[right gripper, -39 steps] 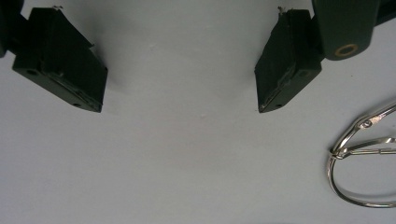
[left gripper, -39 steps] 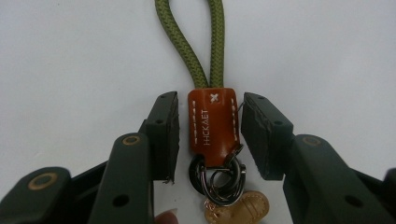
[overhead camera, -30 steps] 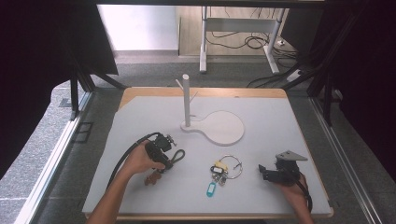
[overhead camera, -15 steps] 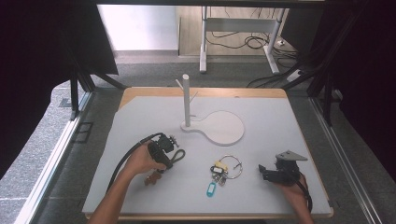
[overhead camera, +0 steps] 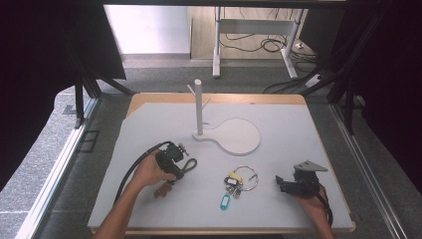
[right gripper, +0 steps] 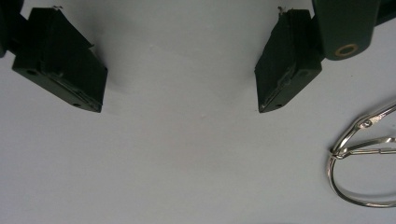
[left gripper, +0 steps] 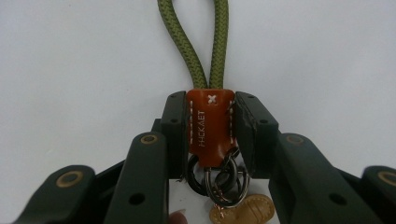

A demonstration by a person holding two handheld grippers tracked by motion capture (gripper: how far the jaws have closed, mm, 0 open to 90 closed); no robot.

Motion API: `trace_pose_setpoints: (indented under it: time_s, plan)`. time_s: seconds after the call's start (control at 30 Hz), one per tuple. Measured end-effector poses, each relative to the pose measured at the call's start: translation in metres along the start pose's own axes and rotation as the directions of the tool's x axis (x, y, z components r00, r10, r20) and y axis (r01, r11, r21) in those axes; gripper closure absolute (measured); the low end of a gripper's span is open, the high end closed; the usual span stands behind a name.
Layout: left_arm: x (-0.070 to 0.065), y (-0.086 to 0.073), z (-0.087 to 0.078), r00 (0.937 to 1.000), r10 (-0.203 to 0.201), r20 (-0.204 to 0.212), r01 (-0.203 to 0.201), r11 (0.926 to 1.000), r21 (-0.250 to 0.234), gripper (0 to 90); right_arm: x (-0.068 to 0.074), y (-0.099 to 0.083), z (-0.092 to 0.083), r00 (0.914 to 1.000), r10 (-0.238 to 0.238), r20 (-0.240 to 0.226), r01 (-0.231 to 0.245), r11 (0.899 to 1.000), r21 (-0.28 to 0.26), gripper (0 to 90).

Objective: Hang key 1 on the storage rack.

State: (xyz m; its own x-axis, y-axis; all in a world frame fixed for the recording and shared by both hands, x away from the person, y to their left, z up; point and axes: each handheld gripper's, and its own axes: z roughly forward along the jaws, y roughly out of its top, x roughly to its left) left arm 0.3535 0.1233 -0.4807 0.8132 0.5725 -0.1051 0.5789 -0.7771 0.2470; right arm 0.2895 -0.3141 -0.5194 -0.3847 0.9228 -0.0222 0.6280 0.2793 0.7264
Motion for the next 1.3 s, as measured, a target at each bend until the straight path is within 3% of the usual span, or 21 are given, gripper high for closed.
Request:
trace_pose_setpoints:
  time_s: [0.13, 0.17, 0.27, 0.43, 0.87, 0.9, 0.93, 0.97, 1.03, 1.3]
  plan:
    - [0.001, -0.005, -0.009, 0.9994, -0.008, 0.034, 0.011, 0.998, -0.063, 67.0, 0.0, 0.0, 0.0, 1.0, 0.002, 0.0, -0.002, 1.0, -0.001, 16.7]
    - [-0.001, -0.006, -0.012, 0.9986, -0.026, 0.046, 0.03, 0.9952, -0.093, 67.0, 0.0, 0.0, 0.0, 1.0, 0.001, 0.0, -0.001, 1.0, -0.001, 16.7]
    - [-0.001, -0.008, -0.018, 0.9984, -0.021, 0.053, 0.027, 0.9933, -0.113, 67.0, 0.0, 0.0, 0.0, 1.0, 0.001, 0.0, -0.001, 1.0, -0.001, 16.7]
    - [0.001, -0.016, -0.038, 0.996, -0.017, 0.088, 0.033, 0.9829, -0.181, 67.1, 0.0, 0.0, 0.0, 1.0, 0.0, 0.0, 0.0, 1.0, 0.0, 16.7]
    - [0.007, -0.031, -0.079, 0.995, -0.011, 0.099, 0.037, 0.9625, -0.269, 67.0, 0.0, 0.0, 0.0, 1.0, 0.0, -0.001, 0.0, 1.0, 0.001, 16.7]
    - [0.009, -0.033, -0.085, 0.9934, -0.004, 0.115, 0.037, 0.9568, -0.288, 67.0, 0.0, 0.0, 0.0, 1.0, 0.0, -0.001, 0.0, 1.0, 0.001, 16.7]
    - [0.009, -0.033, -0.085, 0.9934, -0.004, 0.115, 0.037, 0.9568, -0.288, 67.0, 0.0, 0.0, 0.0, 1.0, 0.0, -0.001, 0.0, 1.0, 0.001, 16.7]
    - [0.011, -0.034, -0.09, 0.9907, 0.004, 0.136, 0.04, 0.9483, -0.315, 67.1, 0.0, 0.0, 0.0, 1.0, 0.0, -0.001, 0.0, 1.0, 0.001, 16.7]
    - [0.012, -0.034, -0.092, 0.9903, 0.002, 0.139, 0.044, 0.9446, -0.325, 67.0, 0.0, 0.0, 0.0, 1.0, 0.0, -0.001, 0.0, 1.0, 0.001, 16.7]
    - [0.02, -0.035, -0.1, 0.9906, -0.01, 0.137, 0.055, 0.9417, -0.332, 67.0, 0.0, 0.0, 0.0, 1.0, 0.0, -0.001, 0.0, 1.0, 0.001, 16.7]
